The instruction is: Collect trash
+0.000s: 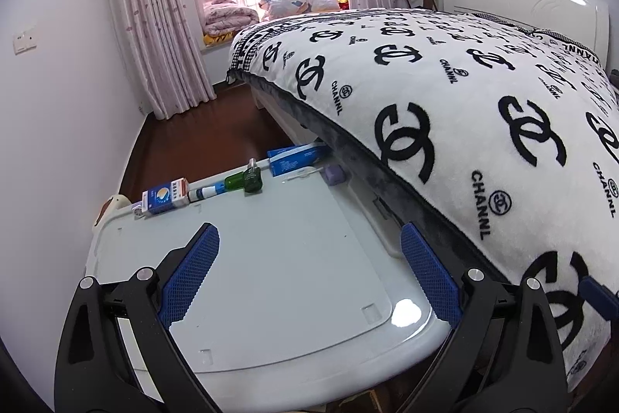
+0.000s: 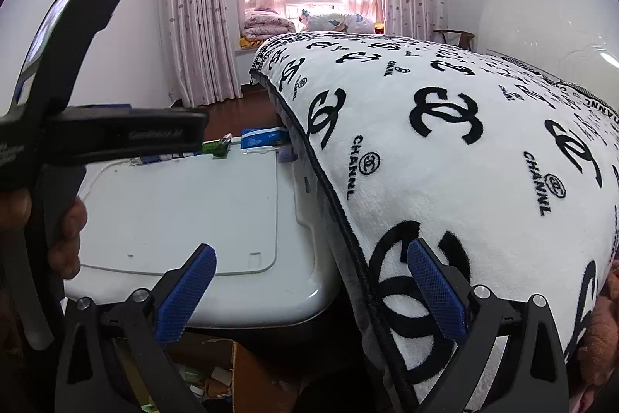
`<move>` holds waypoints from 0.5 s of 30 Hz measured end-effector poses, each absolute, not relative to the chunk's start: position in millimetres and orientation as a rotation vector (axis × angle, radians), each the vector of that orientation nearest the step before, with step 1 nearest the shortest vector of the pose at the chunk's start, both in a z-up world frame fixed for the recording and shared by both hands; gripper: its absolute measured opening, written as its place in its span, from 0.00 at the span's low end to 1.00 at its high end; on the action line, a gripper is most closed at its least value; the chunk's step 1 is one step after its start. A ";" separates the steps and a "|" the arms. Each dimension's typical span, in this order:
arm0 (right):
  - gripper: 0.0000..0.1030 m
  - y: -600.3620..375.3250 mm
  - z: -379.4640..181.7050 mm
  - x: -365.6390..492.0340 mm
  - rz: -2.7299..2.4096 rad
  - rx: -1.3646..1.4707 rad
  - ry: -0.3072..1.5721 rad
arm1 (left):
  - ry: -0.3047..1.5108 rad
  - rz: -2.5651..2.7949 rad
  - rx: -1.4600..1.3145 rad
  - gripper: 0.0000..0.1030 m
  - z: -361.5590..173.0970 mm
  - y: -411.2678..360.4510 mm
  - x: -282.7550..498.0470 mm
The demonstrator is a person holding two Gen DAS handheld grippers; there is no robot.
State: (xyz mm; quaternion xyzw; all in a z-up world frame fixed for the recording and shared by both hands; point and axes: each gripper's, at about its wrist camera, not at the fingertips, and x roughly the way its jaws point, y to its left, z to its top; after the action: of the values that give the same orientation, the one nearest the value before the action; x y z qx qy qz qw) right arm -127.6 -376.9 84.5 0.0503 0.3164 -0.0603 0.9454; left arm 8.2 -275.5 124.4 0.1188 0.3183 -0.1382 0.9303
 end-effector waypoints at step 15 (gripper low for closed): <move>0.95 -386.1 80.7 -131.8 -0.124 0.121 0.650 | 0.658 -0.288 0.258 0.90 120.7 -299.6 18.2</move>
State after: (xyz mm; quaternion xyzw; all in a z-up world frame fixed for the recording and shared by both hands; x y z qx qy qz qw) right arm -131.8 -386.1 80.7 0.0592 0.3190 -0.0606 0.9440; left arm 18.2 -299.6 120.7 0.1257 0.3210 -0.1405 0.9281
